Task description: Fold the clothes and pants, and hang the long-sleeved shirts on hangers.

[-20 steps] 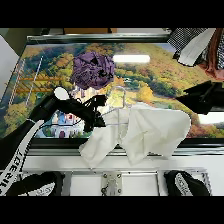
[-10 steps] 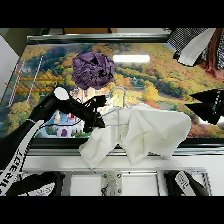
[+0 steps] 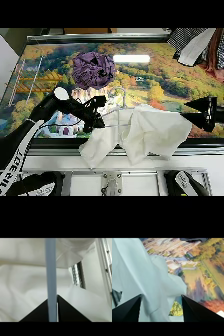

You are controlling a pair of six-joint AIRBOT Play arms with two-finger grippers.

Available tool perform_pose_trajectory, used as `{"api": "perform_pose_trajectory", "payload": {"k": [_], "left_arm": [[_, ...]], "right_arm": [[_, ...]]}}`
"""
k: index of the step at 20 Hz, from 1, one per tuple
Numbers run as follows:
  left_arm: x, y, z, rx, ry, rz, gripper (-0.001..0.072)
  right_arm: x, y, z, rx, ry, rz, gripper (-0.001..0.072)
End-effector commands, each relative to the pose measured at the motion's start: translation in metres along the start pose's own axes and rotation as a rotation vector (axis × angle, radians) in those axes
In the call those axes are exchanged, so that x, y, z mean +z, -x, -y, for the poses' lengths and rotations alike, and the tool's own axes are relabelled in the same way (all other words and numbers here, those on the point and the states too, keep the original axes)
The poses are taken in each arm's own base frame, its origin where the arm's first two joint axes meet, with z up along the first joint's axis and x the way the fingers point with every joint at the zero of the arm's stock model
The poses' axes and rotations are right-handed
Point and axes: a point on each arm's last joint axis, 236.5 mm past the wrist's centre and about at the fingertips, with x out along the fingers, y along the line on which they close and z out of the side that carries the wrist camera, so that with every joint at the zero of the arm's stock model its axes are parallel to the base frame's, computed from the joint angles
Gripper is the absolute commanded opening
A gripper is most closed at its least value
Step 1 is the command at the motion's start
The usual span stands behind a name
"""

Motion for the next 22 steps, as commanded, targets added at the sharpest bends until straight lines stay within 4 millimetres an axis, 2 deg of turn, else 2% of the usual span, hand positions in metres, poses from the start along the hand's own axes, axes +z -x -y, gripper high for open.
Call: {"api": "perform_pose_trajectory", "payload": {"k": [1, 4, 7, 14, 22], "left_arm": [[0.0, 0.0, 0.0, 0.0, 0.0, 0.0, 0.0022], [0.0, 0.0, 0.0, 0.0, 0.0, 0.0, 0.0022], [0.0, 0.0, 0.0, 0.0, 0.0, 0.0, 0.0022], [0.0, 0.0, 0.0, 0.0, 0.001, 0.0, 0.0023], [0.0, 0.0, 0.0, 0.0, 0.001, 0.0, 0.0023]], "right_arm": [[-0.008, -0.008, -0.006, 0.044, -0.003, 0.001, 0.053], [-0.01, -0.024, -0.017, 0.118, -0.005, -0.009, 0.053], [-0.03, -0.037, -0.023, 0.194, -0.032, -0.08, 0.053], [-0.031, -0.061, -0.031, 0.307, -0.061, -0.061, 0.0531], [-0.032, -0.065, -0.033, 0.33, -0.065, -0.063, 0.0531]]}}
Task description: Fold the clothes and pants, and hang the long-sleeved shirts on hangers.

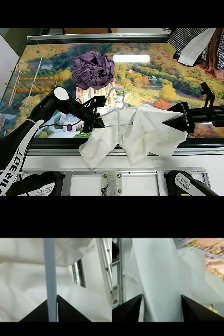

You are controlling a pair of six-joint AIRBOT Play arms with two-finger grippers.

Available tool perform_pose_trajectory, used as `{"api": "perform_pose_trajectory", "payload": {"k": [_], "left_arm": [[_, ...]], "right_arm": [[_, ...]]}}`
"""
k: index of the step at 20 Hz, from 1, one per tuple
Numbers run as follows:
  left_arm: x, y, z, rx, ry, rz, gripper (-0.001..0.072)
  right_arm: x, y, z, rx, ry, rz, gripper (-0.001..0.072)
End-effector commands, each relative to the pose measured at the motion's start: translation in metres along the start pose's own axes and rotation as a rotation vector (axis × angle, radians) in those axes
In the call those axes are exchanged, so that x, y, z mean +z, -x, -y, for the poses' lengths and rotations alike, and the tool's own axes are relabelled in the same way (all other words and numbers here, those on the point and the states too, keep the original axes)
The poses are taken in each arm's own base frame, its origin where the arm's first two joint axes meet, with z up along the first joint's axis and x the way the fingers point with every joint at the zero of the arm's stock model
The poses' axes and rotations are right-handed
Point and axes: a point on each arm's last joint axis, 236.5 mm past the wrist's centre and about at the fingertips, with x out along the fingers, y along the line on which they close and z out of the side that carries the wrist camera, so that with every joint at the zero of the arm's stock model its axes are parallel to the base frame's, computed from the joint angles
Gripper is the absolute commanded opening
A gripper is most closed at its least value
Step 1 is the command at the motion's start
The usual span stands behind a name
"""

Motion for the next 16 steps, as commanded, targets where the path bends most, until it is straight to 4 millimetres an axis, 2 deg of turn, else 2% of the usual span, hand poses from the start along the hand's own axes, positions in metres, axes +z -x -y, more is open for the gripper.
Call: {"api": "perform_pose_trajectory", "payload": {"k": [1, 6, 16], "left_arm": [[0.001, 0.0, 0.0, 0.0, 0.001, 0.004, 0.0022], [0.001, 0.0, 0.0, 0.0, 0.001, 0.004, 0.0022], [-0.001, 0.0, 0.0, 0.001, 0.0, -0.003, 0.0022]], "right_arm": [[0.0, -0.001, 0.0, 0.007, -0.001, 0.001, 0.053], [0.022, -0.002, 0.0, 0.006, 0.02, 0.091, 0.0531], [0.023, -0.005, -0.003, 0.021, 0.025, 0.087, 0.053]]}}
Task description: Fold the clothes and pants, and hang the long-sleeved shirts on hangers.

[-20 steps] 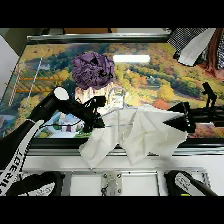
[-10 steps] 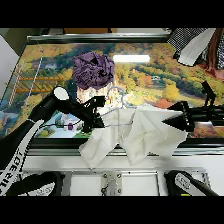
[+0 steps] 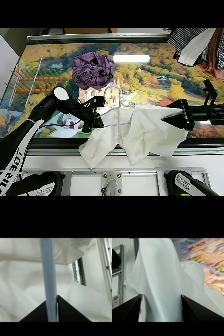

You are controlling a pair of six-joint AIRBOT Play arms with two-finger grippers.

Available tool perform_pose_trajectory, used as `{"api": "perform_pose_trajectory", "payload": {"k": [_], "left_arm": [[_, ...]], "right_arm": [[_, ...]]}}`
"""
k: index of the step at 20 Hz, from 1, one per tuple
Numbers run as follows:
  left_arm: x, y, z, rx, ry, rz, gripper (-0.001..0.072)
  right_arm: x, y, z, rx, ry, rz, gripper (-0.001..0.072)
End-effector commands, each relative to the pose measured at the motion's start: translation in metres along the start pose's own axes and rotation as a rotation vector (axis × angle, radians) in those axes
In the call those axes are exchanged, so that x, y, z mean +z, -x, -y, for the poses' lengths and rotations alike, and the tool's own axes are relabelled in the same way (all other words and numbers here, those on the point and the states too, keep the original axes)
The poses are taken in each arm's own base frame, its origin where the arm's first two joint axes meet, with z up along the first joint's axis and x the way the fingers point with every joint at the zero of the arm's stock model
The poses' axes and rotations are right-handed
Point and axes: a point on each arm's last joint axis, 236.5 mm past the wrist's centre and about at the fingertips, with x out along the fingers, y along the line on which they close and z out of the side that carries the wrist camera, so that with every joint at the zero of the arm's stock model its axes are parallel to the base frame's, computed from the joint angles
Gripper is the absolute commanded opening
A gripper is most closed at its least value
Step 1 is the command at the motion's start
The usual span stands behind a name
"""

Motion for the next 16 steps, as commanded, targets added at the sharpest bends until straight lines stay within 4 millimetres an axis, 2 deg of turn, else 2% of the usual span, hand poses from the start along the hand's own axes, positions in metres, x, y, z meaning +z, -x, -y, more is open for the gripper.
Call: {"api": "perform_pose_trajectory", "payload": {"k": [1, 5, 6, 7, 8, 9, 16], "left_arm": [[-0.0002, -0.0001, -0.0002, 0.001, 0.0, -0.001, 0.0023], [-0.0002, -0.0001, -0.0001, 0.001, -0.001, -0.001, 0.0023], [-0.0001, -0.0002, 0.0, 0.0, -0.001, -0.001, 0.0023], [-0.0001, -0.0002, 0.0, 0.0, -0.001, -0.001, 0.0023], [-0.0002, -0.0001, -0.0001, 0.001, 0.0, -0.001, 0.0023], [-0.0001, -0.0002, 0.0, 0.0, -0.001, -0.001, 0.0023], [-0.0009, -0.0001, -0.0006, 0.002, -0.001, -0.004, 0.0023]], "right_arm": [[0.0004, -0.0004, -0.0003, 0.003, -0.001, 0.003, 0.053], [0.0003, -0.0004, -0.0003, 0.002, -0.002, 0.002, 0.0529], [0.0003, -0.0004, -0.0003, 0.002, -0.001, 0.002, 0.0495], [0.0001, -0.0004, -0.0005, 0.003, -0.002, 0.002, 0.0363], [0.0002, -0.0004, -0.0013, 0.006, -0.001, 0.002, 0.0103], [0.0002, -0.0004, -0.0011, 0.006, -0.001, 0.002, 0.0018], [0.0001, -0.0004, -0.0002, 0.002, -0.002, 0.002, 0.0019]]}}
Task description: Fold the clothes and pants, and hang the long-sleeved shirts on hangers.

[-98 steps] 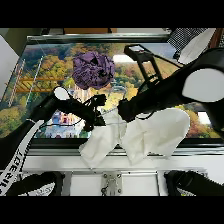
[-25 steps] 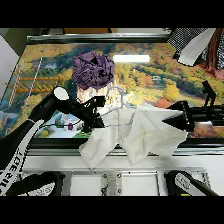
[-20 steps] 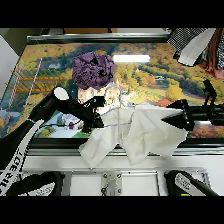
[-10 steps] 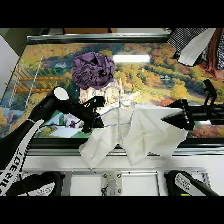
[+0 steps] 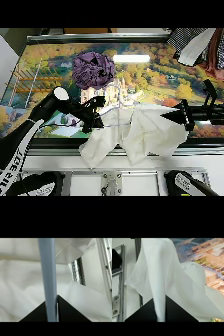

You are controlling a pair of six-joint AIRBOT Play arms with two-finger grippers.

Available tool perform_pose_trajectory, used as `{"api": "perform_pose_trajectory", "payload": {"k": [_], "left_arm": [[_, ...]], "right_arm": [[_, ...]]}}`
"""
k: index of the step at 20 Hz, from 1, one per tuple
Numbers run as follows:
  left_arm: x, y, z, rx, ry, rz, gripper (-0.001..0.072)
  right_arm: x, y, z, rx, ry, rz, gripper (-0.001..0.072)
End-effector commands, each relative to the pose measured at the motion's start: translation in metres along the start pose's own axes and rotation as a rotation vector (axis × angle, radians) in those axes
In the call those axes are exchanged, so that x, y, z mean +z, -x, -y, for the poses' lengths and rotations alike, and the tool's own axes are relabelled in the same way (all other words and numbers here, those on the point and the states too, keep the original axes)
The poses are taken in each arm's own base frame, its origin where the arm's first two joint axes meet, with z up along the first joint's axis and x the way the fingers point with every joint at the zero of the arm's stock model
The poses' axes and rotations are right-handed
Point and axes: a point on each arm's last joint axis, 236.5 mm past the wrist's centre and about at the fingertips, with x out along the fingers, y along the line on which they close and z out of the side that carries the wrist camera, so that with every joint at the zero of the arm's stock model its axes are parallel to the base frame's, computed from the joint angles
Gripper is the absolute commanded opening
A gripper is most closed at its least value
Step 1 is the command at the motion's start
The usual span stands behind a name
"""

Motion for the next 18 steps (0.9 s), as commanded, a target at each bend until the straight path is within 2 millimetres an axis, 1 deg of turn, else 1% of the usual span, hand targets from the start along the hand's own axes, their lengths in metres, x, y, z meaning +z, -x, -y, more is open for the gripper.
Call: {"api": "perform_pose_trajectory", "payload": {"k": [1, 2, 3, 4, 5, 10, 13, 15, 16, 18], "left_arm": [[0.0, 0.0, -0.001, 0.004, -0.003, -0.003, 0.0023], [-0.001, 0.0, -0.001, 0.004, -0.001, -0.007, 0.0025], [-0.005, 0.0, -0.001, 0.007, 0.01, -0.023, 0.0192], [-0.007, 0.001, -0.004, 0.017, 0.057, -0.031, 0.0426], [-0.008, 0.002, -0.01, 0.043, 0.127, -0.026, 0.0457], [-0.023, 0.023, -0.031, 0.113, 0.397, 0.01, 0.0457], [-0.031, 0.043, -0.043, 0.175, 0.512, 0.044, 0.0456], [-0.032, 0.066, -0.054, 0.262, 0.56, 0.086, 0.0456], [-0.03, 0.08, -0.059, 0.313, 0.576, 0.11, 0.0456], [-0.025, 0.113, -0.064, 0.426, 0.597, 0.166, 0.0456]], "right_arm": [[0.0, 0.0, 0.001, -0.003, -0.005, 0.0, 0.0019], [0.0, 0.0, 0.001, -0.003, -0.005, -0.001, 0.0018], [0.0, 0.0, 0.001, -0.002, -0.004, 0.0, 0.0018], [0.0, 0.0, 0.001, -0.002, -0.005, -0.001, 0.0017], [0.0, 0.0, 0.001, -0.003, -0.004, -0.001, 0.0017], [0.0, 0.0, 0.001, -0.002, -0.004, -0.001, 0.0015], [0.0, 0.0, 0.001, -0.003, -0.004, 0.0, 0.0014], [0.001, 0.0, 0.001, -0.003, -0.003, 0.005, 0.0013], [0.006, 0.0, 0.001, -0.005, 0.004, 0.025, 0.0013], [0.028, 0.002, 0.001, -0.019, 0.032, 0.106, 0.0012]]}}
